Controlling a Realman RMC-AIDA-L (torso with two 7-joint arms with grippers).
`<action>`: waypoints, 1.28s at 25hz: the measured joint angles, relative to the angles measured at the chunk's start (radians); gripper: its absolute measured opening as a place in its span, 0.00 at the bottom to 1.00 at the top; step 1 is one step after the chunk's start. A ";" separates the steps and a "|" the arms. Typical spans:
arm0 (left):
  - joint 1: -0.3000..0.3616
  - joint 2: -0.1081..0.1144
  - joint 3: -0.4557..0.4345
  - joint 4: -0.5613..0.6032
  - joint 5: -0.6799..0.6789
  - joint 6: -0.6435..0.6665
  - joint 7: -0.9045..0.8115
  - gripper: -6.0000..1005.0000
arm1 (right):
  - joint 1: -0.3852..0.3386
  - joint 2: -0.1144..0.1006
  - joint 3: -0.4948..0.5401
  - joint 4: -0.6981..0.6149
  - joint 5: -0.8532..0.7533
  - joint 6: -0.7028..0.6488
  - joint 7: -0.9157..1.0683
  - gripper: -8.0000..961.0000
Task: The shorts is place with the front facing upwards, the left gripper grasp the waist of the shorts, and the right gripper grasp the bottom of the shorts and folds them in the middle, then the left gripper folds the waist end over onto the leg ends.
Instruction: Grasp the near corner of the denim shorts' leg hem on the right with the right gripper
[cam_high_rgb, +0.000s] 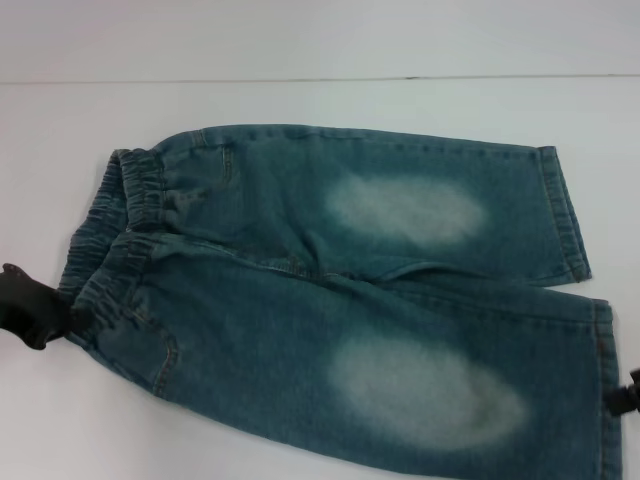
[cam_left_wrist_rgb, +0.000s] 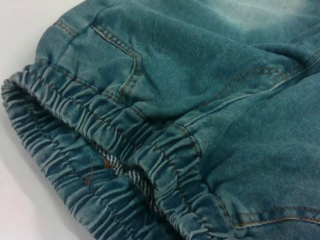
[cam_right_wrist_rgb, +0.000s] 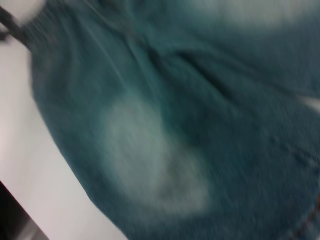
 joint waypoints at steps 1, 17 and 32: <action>0.000 0.000 0.000 0.000 0.000 -0.001 0.000 0.06 | 0.008 0.001 -0.010 0.004 -0.022 0.000 0.015 0.84; 0.017 -0.003 0.002 -0.007 0.001 -0.026 0.001 0.06 | 0.013 0.012 -0.215 0.067 -0.071 -0.004 0.094 0.88; 0.021 -0.015 0.001 -0.007 0.001 -0.029 0.002 0.06 | 0.014 0.027 -0.232 0.097 -0.100 0.006 0.087 0.88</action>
